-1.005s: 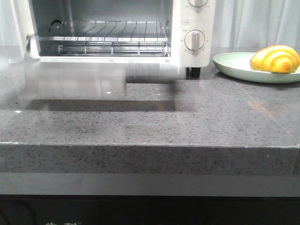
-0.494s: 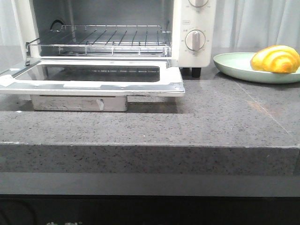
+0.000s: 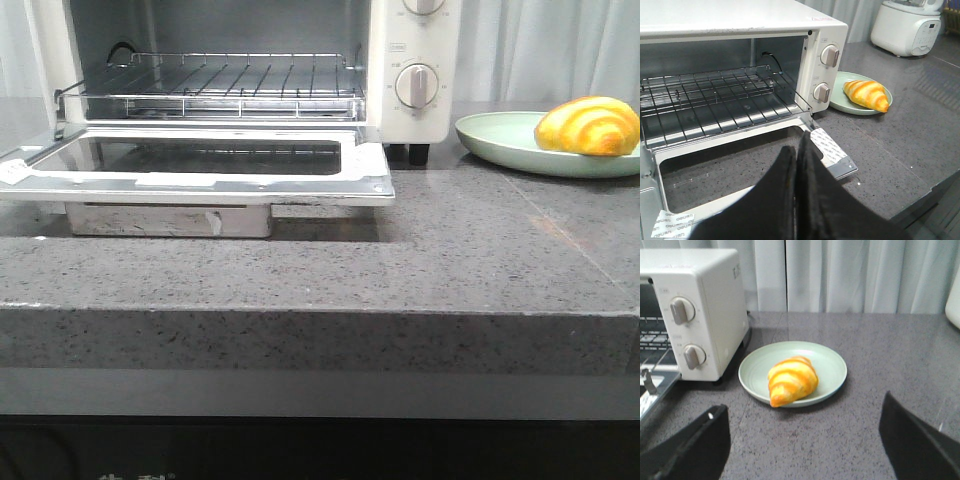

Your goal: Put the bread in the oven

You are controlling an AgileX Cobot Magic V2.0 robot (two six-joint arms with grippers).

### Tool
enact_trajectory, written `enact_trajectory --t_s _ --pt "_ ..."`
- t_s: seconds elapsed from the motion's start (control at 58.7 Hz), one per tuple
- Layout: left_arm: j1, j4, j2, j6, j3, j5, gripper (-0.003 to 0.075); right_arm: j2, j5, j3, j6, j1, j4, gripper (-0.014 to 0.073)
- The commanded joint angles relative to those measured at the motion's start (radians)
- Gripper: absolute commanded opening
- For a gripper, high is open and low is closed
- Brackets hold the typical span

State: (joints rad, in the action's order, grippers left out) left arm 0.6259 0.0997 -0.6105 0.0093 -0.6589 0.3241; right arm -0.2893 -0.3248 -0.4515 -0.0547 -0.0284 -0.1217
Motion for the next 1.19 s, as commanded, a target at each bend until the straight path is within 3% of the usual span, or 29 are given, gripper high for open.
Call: enact_trajectory --t_s 0.0,0.17,0.545,0.698,0.988,1.175 --pt "0.001 0.012 0.002 -0.009 -0.026 -0.078 -0.002 -0.026 0.105 -0.037 -0.002 -0.003 -0.015 0.0644" --pt "0.001 0.012 0.002 -0.009 -0.026 -0.078 -0.002 -0.201 0.057 -0.11 -0.002 -0.003 -0.056 0.0644" --pt "0.001 0.012 0.002 -0.009 -0.026 -0.078 -0.002 -0.749 -0.1 -0.452 -0.002 -0.003 -0.162 0.0644" --pt "0.001 0.012 0.002 -0.009 -0.026 -0.078 -0.002 -0.889 -0.102 -0.541 -0.002 -0.003 -0.227 0.0644" --pt "0.001 0.01 0.002 -0.009 -0.026 -0.078 -0.002 -1.113 -0.129 -0.709 0.009 -0.007 -0.231 0.0644" --pt "0.001 0.01 0.002 -0.009 -0.026 -0.078 -0.002 -1.189 -0.176 -0.8 0.014 -0.076 -0.232 0.0644"
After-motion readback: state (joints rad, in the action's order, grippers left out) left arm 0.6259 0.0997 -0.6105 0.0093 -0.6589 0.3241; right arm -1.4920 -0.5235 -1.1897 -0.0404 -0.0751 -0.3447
